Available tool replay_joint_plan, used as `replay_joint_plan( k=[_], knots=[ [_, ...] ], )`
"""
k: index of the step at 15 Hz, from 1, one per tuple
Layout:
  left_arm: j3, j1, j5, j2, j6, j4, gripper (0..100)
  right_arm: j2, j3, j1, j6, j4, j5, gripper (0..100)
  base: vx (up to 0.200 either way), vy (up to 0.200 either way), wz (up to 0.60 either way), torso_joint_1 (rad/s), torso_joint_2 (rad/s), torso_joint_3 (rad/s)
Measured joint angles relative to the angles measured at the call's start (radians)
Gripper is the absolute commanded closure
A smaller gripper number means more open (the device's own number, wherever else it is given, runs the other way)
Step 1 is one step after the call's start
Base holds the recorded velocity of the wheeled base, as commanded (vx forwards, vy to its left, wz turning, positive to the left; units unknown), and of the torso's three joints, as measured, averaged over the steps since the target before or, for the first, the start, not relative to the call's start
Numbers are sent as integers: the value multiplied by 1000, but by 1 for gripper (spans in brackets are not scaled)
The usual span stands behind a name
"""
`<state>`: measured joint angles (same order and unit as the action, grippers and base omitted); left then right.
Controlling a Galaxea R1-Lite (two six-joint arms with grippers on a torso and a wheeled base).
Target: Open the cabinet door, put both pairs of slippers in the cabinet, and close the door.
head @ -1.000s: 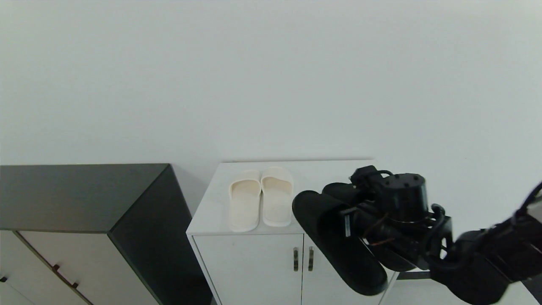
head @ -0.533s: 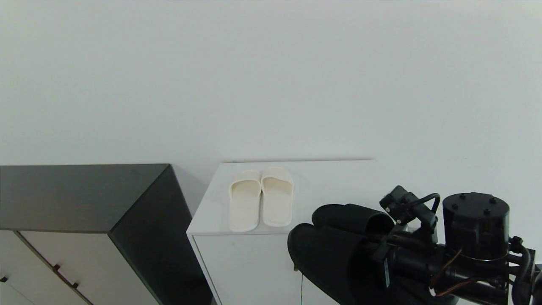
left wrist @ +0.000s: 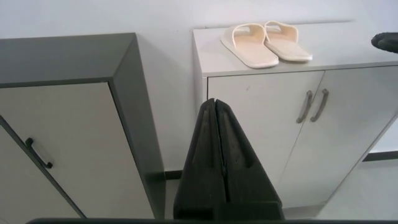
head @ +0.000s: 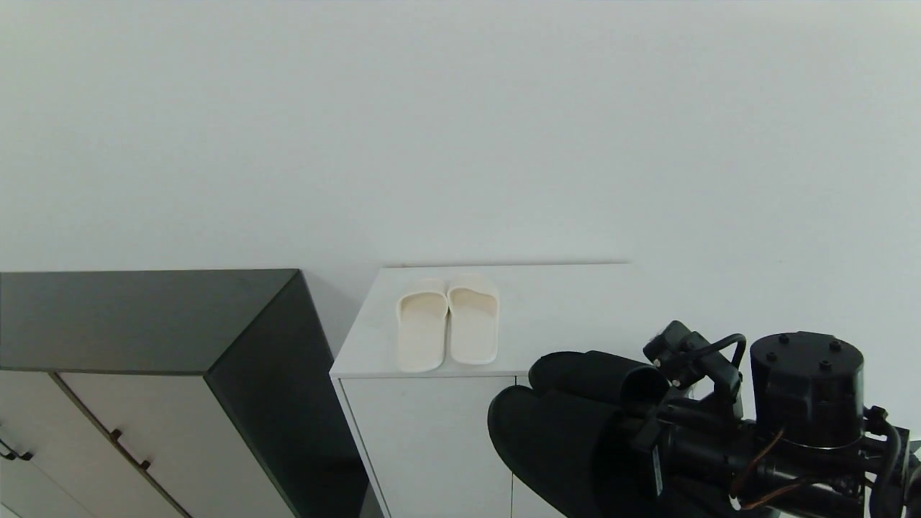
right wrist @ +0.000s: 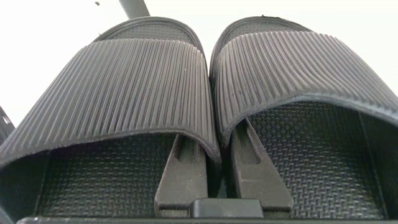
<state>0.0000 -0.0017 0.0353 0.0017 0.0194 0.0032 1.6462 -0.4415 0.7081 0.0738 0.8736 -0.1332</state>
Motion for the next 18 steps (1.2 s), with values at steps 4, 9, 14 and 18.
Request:
replay_joint_plan(
  k=[4,9,14,18],
  knots=[
    [0,0,-1,0,0,0,100,2,13,13,0,2,-1,100,0,0,0,0,0,0],
    [0,0,-1,0,1,0,100,8,21,20,-1,2,-2,100,0,0,0,0,0,0],
    [0,0,-1,0,0,0,0,29,27,35,-13,3,-3,100,0,0,0,-143,315,173],
    [0,0,-3,0,0,0,0,32,34,40,-15,4,-3,100,0,0,0,-163,355,193]
  ],
)
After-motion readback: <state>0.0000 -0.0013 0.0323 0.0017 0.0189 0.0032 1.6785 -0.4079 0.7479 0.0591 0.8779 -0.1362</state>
